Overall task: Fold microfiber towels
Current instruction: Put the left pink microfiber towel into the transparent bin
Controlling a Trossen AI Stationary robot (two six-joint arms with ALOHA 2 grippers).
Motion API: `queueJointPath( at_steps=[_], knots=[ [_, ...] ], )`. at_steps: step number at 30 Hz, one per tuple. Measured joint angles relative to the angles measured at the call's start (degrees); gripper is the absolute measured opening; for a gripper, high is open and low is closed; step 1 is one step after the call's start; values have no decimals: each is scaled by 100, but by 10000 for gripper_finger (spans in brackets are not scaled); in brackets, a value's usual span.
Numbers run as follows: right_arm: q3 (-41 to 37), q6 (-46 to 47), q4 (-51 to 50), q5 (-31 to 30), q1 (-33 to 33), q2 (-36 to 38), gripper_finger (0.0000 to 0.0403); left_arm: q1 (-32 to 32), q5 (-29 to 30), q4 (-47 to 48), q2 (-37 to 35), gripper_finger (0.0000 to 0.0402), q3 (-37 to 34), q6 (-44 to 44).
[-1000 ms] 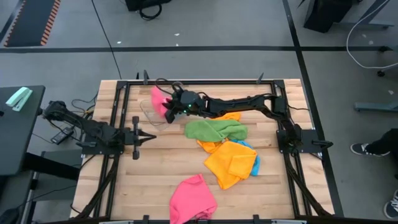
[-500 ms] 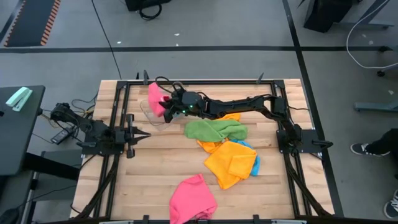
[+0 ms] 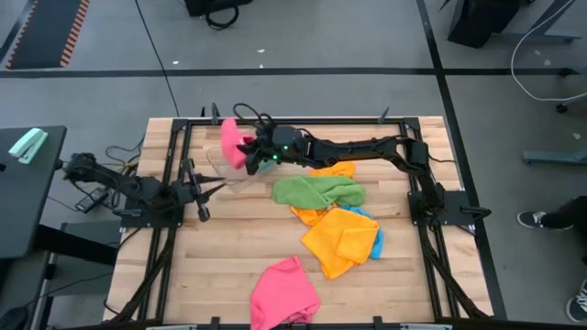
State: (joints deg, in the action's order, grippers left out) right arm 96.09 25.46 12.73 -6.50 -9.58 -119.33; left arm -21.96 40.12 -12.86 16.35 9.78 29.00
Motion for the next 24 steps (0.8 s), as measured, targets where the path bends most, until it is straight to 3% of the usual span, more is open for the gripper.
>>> queueJointPath(
  at_steps=[8, 15, 24],
  knots=[
    [-3, 8, 52, 123, 35, -144, 41, -133, -8, -34, 101, 116, -4, -734],
    [20, -16, 245, -50, 221, -175, 41, -530, -356, -378, 42, 108, -4, -553],
    [1411, -521, -670, -159, 304, -371, 41, -746, -366, -667, 47, 91, -4, -134]
  ],
)
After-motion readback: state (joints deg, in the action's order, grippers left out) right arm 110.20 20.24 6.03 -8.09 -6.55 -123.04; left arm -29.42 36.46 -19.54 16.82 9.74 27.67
